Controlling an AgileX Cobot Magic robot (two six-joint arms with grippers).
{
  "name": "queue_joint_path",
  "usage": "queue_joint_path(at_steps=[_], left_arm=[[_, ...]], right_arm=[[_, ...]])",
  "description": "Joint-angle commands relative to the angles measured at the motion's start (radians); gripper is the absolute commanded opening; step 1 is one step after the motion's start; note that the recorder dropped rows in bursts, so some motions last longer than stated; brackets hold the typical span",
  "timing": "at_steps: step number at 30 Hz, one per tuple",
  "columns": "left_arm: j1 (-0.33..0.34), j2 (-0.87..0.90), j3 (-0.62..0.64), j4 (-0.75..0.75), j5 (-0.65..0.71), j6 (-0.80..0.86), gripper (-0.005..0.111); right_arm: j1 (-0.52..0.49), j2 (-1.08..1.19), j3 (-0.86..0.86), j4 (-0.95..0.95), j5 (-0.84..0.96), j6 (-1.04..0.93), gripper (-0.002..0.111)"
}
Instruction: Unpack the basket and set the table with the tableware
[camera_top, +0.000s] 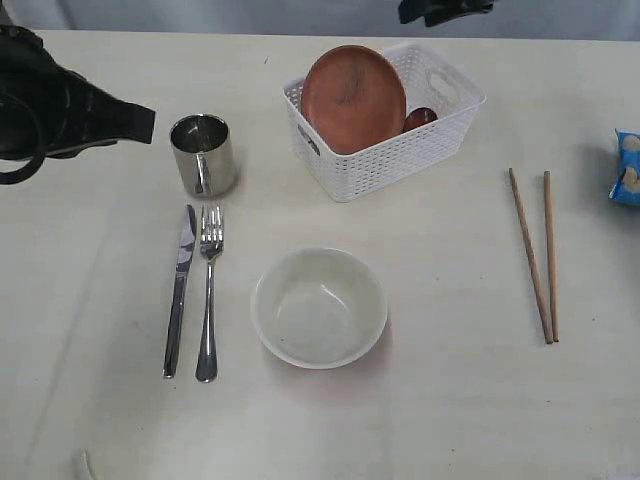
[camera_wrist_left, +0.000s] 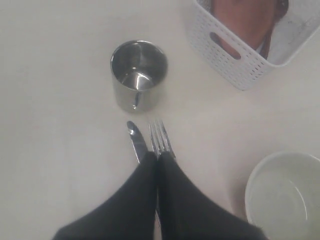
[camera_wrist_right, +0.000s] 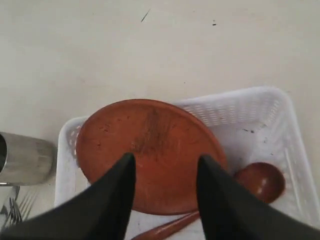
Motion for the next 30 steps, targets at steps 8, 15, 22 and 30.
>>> queue_joint_path(at_steps=[8,15,22,30], left_arm=[[0.000,0.040,0.003,-0.042,-0.020,0.017,0.000],[0.000,0.040,0.003,-0.042,-0.025,0.017,0.000],[0.000,0.040,0.003,-0.042,-0.025,0.024,0.000],[0.000,0.040,0.003,-0.042,-0.016,0.025,0.000]], right_arm=[[0.014,0.175,-0.148,-0.315,0.173,0.155,0.017],[0.025,0.175,-0.148,-0.361,0.273,0.199,0.000],[0.114,0.175,-0.144,-0.433,0.319,0.280,-0.001],[0.203,0.132,-0.010,-0.574,0.319,0.435,-0.001]])
